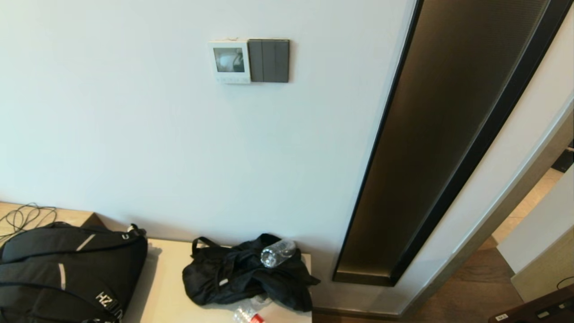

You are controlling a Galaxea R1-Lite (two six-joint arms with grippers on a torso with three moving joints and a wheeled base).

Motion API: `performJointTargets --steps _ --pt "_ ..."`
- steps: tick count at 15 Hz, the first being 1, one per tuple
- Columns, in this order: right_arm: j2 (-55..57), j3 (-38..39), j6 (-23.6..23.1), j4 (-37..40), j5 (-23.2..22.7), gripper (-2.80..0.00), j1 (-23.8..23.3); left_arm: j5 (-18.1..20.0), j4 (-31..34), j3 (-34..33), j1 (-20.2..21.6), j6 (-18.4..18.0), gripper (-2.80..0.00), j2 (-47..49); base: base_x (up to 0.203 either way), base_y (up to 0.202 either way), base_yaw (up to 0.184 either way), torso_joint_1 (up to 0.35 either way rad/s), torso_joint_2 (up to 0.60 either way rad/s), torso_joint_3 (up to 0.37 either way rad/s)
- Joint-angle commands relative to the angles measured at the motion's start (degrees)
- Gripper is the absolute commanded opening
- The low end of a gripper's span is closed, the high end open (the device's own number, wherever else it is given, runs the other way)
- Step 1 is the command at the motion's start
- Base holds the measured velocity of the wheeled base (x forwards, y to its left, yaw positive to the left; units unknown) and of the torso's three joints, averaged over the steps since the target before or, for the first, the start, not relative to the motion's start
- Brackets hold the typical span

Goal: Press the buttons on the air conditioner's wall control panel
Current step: Turn on the central air conditioner

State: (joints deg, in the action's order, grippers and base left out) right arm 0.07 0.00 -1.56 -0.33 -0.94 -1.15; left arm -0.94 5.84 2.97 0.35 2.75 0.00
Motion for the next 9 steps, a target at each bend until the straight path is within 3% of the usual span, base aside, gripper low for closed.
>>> performJointTargets --steps 1,9 --pt "0.1 0.1 0.0 0.0 0.0 -2.80 0.0 0.0 0.0 0.1 0.0 0.1 -2.80 0.0 0.000 0.000 0.000 0.000 0.00 0.000" --pt "0.1 0.1 0.0 0.0 0.0 -2.80 0.0 0.0 -0.2 0.0 0.1 -0.3 -2.80 0.0 0.000 0.000 0.000 0.000 0.00 0.000"
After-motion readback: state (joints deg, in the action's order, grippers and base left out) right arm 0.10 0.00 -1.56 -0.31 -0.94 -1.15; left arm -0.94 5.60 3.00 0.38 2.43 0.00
